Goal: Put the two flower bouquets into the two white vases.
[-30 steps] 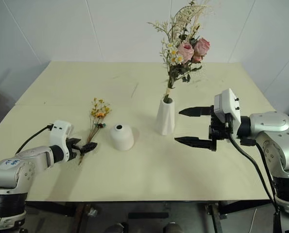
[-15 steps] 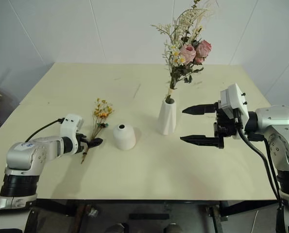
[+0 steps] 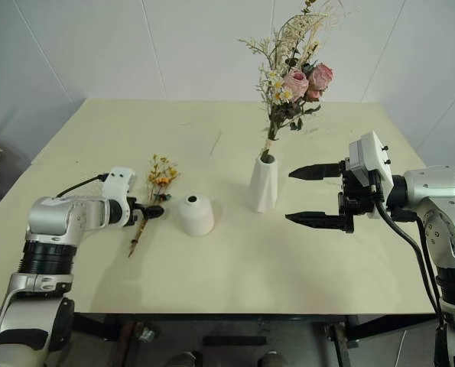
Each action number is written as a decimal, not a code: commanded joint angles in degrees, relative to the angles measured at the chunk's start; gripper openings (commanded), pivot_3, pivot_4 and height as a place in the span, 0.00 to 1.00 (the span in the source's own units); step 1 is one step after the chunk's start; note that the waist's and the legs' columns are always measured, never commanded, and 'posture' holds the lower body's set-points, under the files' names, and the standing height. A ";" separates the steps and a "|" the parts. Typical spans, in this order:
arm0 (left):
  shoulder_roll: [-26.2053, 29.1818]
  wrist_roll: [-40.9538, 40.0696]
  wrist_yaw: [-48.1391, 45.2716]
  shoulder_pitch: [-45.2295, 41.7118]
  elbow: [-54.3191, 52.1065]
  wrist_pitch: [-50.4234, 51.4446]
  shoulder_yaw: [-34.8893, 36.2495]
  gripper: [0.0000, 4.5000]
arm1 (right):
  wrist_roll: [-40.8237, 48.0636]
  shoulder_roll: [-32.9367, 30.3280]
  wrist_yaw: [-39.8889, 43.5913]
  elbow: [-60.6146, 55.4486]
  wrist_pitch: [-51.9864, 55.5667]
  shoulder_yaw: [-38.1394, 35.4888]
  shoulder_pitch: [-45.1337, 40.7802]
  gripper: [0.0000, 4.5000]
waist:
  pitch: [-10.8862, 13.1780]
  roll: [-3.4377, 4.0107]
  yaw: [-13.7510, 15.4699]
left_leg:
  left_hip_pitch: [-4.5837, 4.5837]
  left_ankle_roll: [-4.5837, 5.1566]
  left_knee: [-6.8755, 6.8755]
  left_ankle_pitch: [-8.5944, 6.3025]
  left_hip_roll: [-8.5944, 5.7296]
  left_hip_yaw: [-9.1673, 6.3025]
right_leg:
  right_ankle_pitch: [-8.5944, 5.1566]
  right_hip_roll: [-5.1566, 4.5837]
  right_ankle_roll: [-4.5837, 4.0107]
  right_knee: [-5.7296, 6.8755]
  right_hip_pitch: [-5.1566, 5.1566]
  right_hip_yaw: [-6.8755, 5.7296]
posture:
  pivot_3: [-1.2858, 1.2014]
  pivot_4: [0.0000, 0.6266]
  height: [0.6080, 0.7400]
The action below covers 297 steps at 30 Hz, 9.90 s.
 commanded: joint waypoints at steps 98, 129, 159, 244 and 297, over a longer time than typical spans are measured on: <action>-16.93 -24.22 -59.95 -8.49 20.71 -59.32 11.71 0.00 | 9.65 3.54 -10.44 -13.74 -1.80 -9.06 14.23 1.00 | 0.15 -0.26 1.29 | -0.26 0.23 0.17 -0.24 -0.01 0.16 | 0.11 -0.03 0.26 -0.69 0.10 0.02 | 0.52 0.24 1.00; -17.99 -18.78 -62.46 -10.06 29.86 -65.75 11.20 0.00 | 13.83 1.74 -7.05 -9.07 0.56 -10.94 7.73 1.00 | 0.15 -0.26 1.27 | -0.26 0.26 0.19 -0.26 -0.01 0.16 | 0.11 -0.03 0.26 -0.68 0.10 0.02 | 0.52 0.24 1.00; -17.83 -16.93 -61.78 -6.44 27.93 -65.87 10.74 0.77 | 11.02 1.98 -5.79 -8.20 -0.08 -10.15 7.78 1.00 | 0.15 -0.26 1.29 | -0.28 0.28 0.19 -0.27 -0.01 0.16 | 0.11 -0.03 0.26 -0.66 0.08 0.02 | 0.52 0.24 1.00; -10.26 -14.34 -60.28 -13.33 20.86 -53.15 9.58 0.00 | 8.22 4.23 -10.34 -10.06 -1.39 -9.08 10.62 1.00 | 0.19 -0.24 1.23 | -1.02 0.37 0.97 -0.23 -0.01 0.12 | 0.11 -0.01 0.26 0.17 -0.70 0.08 | 0.52 0.24 1.00; -17.12 -15.74 -61.87 -12.22 34.36 -62.06 11.73 0.00 | 9.14 5.17 -13.53 -13.04 -0.47 -10.18 13.31 1.00 | 0.19 -0.24 1.26 | -1.01 0.37 0.98 -0.23 -0.02 0.12 | 0.11 -0.01 0.26 0.16 -0.68 0.07 | 0.52 0.24 1.00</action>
